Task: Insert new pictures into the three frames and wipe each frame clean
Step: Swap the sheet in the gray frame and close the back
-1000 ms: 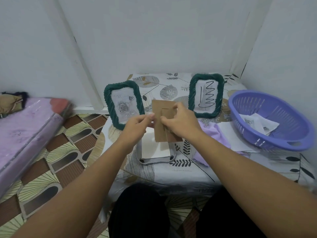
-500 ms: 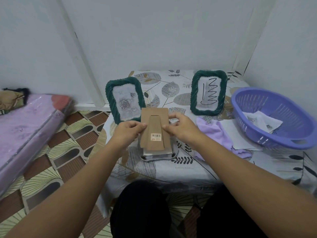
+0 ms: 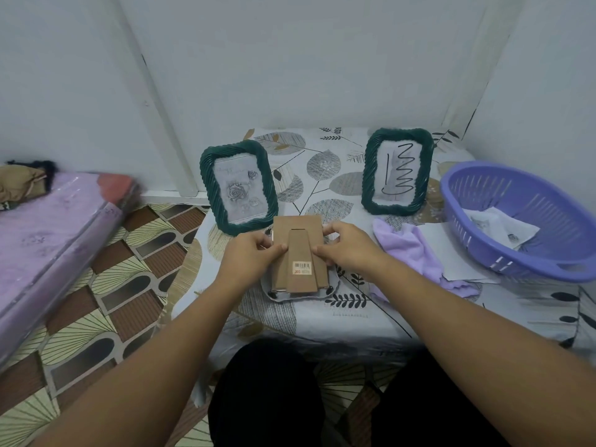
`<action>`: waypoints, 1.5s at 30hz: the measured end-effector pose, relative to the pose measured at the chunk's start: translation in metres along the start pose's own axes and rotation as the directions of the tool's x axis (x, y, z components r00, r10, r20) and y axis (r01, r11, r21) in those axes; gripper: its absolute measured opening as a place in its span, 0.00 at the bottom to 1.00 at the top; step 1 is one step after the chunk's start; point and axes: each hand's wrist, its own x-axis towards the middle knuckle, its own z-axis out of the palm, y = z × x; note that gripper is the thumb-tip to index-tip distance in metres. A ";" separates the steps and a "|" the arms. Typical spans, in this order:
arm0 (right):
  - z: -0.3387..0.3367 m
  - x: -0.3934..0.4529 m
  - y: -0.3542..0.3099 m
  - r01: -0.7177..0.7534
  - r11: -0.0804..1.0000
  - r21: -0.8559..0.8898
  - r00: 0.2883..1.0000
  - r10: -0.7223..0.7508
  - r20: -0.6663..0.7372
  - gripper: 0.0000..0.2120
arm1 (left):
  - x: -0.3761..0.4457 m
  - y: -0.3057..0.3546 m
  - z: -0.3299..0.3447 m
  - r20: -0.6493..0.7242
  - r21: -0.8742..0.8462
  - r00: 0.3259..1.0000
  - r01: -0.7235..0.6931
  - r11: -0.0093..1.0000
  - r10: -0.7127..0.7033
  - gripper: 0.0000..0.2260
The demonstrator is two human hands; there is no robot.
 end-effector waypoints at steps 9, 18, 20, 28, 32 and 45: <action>0.007 0.005 -0.003 0.013 0.992 -0.125 1.000 -0.014 -0.009 0.14 | 0.000 -0.007 0.001 -0.003 0.034 1.000 0.021 0.999 -0.021 0.14; 0.012 0.004 0.001 0.032 0.961 -0.275 0.999 -0.041 -0.030 0.16 | -0.001 -0.011 0.004 -0.033 0.065 0.999 0.044 0.997 -0.042 0.13; 0.014 0.006 0.002 0.037 0.953 -0.301 0.998 -0.048 -0.028 0.19 | -0.001 -0.013 0.004 -0.025 0.063 0.999 0.040 0.997 -0.038 0.14; 0.013 0.008 0.007 0.054 0.958 -0.282 0.998 -0.065 -0.028 0.20 | 0.000 -0.013 0.004 -0.007 0.062 0.999 0.033 0.998 -0.033 0.18; 0.014 0.010 0.009 0.057 0.960 -0.273 0.997 -0.069 -0.032 0.20 | 0.002 -0.014 0.004 0.006 0.077 1.000 0.029 0.997 -0.029 0.19; 0.011 0.012 0.009 0.067 0.953 -0.295 0.997 -0.077 -0.023 0.21 | 0.004 -0.017 0.003 0.034 0.075 0.999 0.039 0.996 -0.041 0.14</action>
